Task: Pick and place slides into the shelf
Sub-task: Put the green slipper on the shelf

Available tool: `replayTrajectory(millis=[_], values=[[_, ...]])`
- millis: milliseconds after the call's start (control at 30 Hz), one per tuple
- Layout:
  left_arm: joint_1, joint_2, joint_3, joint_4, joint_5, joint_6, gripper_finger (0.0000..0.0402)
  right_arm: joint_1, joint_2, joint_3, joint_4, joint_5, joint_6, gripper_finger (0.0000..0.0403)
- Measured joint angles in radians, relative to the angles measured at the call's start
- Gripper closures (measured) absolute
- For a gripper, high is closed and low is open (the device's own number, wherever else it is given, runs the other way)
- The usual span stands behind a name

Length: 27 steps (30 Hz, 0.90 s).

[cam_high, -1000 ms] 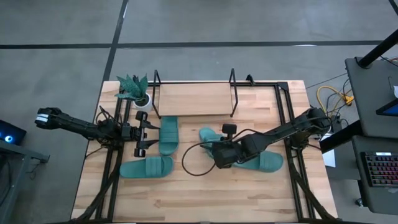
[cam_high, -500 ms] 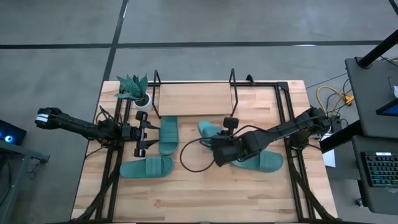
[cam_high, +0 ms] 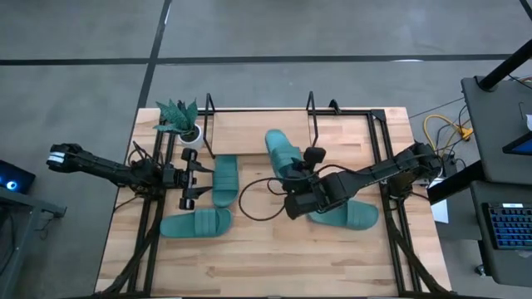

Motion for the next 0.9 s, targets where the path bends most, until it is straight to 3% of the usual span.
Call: replayTrajectory(millis=[567, 900], values=[[0.0, 0.0, 0.0, 0.0, 0.0, 0.0, 0.0198, -0.194, 0.004, -0.112, 0.015, 0.048, 0.025, 0.039], [0.0, 0.0, 0.0, 0.0, 0.0, 0.0, 0.0198, -0.237, 0.004, -0.208, 0.187, 0.048, -0.045, 0.039]])
